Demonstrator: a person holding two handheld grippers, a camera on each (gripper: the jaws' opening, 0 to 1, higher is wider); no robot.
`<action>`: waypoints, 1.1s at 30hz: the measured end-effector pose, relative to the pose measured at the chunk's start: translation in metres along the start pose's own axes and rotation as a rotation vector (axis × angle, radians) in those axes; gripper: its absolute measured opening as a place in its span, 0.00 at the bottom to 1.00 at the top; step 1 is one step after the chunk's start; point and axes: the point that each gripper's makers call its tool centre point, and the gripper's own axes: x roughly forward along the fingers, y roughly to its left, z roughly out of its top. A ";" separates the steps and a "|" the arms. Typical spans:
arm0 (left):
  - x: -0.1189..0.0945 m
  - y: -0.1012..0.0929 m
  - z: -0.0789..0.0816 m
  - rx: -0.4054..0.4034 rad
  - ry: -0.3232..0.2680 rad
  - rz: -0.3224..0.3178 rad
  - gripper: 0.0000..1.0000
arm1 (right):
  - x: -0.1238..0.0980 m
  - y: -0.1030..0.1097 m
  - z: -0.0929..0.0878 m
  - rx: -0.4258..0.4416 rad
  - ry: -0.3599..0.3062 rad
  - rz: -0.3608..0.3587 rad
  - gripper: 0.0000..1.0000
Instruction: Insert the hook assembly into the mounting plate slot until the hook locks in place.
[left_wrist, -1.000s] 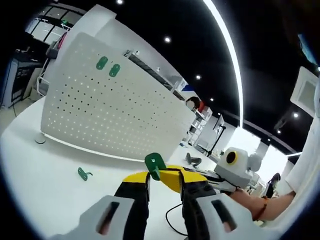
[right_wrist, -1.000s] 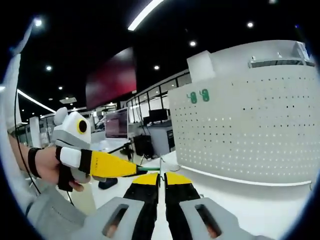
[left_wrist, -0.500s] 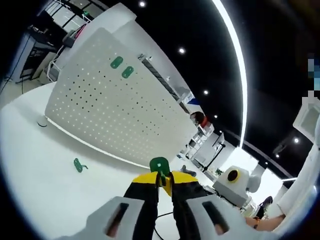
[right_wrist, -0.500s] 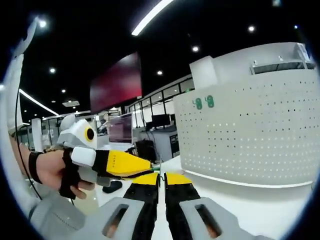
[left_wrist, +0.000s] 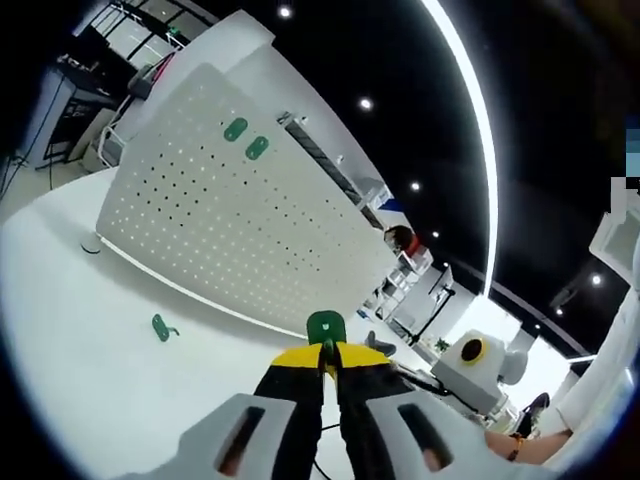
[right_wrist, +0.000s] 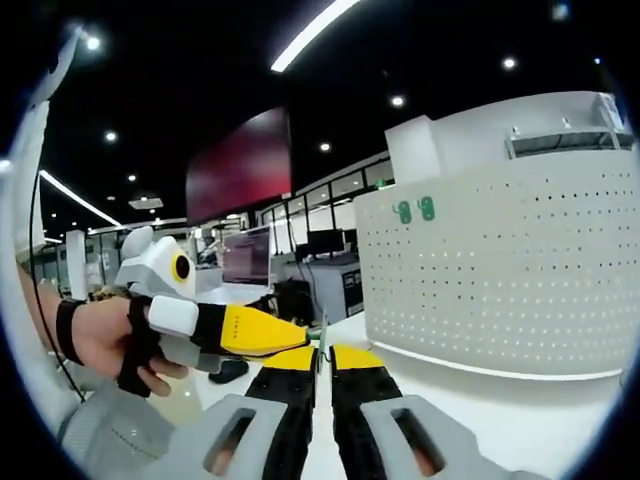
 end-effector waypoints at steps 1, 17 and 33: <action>0.000 -0.001 0.000 0.006 0.000 -0.004 0.03 | -0.001 0.000 0.000 -0.006 0.003 0.000 0.04; 0.000 -0.008 0.007 0.122 -0.020 0.018 0.03 | -0.019 -0.007 0.004 0.016 0.029 0.014 0.10; 0.006 -0.010 0.033 0.282 -0.063 0.060 0.03 | -0.041 -0.012 -0.009 0.045 0.075 -0.019 0.13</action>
